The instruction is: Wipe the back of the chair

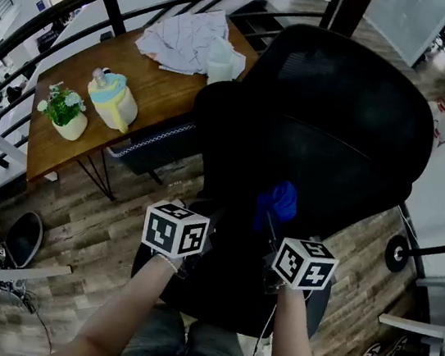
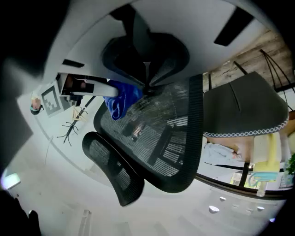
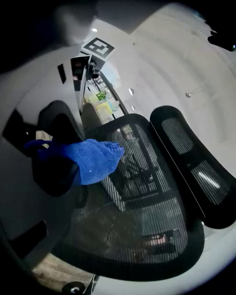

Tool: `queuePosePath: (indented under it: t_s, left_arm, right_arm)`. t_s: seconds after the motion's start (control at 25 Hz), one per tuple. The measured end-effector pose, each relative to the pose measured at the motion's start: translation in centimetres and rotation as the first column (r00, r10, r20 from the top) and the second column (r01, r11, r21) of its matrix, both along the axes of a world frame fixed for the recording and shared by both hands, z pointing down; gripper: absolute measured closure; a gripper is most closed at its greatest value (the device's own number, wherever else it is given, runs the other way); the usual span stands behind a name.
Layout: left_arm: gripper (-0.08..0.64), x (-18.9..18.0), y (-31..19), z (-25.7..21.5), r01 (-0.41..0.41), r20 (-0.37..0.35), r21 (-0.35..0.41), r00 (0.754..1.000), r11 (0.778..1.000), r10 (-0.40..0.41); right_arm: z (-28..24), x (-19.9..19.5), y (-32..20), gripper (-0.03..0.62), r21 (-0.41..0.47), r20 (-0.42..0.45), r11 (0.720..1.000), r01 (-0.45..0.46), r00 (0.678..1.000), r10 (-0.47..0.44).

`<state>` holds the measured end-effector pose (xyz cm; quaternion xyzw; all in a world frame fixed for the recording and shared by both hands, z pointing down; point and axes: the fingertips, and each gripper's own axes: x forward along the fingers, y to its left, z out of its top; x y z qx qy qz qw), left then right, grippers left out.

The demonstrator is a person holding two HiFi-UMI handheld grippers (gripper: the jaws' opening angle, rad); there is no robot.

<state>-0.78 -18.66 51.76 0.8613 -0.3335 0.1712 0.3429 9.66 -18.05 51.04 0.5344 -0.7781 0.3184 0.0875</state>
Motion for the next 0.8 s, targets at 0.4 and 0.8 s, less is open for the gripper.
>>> queuePosePath:
  t_s: [0.4,0.8]
  left_arm:
    - [0.525,-6.8,-1.5,1.4,0.141,0.009,-0.029,0.990,0.990,-0.141]
    - [0.525,-9.2,-3.0,2.9,0.198,0.020,-0.055,0.980,0.979,-0.197]
  right_arm:
    - [1.3,-10.6,-3.3,0.505,-0.014,0.042,0.975,0.221,0.974,-0.221]
    - [3.8,-15.9,-5.8,0.505,-0.046,0.059,0.946,0.322,0.946,-0.319]
